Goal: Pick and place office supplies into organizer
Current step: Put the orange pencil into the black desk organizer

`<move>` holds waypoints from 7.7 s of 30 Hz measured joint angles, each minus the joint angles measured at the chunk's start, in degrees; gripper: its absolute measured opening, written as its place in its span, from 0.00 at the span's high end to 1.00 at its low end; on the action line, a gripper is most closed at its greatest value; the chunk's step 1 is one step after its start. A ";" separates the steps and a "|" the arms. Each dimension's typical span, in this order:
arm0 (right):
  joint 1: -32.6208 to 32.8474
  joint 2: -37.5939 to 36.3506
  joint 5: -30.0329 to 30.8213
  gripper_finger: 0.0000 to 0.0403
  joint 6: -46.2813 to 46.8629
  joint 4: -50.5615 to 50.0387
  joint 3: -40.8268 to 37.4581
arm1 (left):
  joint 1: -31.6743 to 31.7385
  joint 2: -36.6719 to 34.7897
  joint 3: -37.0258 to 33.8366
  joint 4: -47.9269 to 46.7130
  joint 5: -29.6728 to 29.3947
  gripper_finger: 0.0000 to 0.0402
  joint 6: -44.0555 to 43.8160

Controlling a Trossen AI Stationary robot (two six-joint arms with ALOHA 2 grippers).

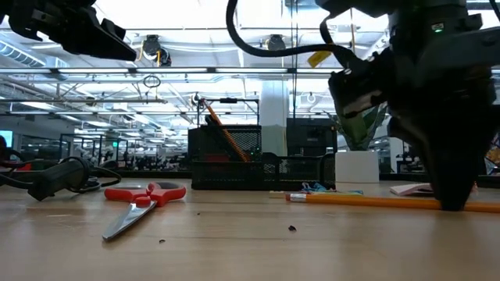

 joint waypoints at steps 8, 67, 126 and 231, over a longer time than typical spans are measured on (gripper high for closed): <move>1.04 0.14 -11.09 0.95 -0.22 -3.07 -0.39 | 0.00 0.00 0.00 0.02 0.00 0.89 0.00; -1.30 -10.99 19.78 0.65 -32.56 12.04 -0.52 | 0.01 -0.01 0.00 0.00 0.00 0.89 0.40; -7.29 -13.95 5.83 0.96 -33.73 18.67 -0.05 | 0.07 0.02 -0.04 -0.38 -0.04 0.89 0.42; -36.04 -11.50 13.80 0.97 -49.08 81.88 -11.91 | 0.05 0.00 -0.04 -1.51 -0.17 0.89 2.14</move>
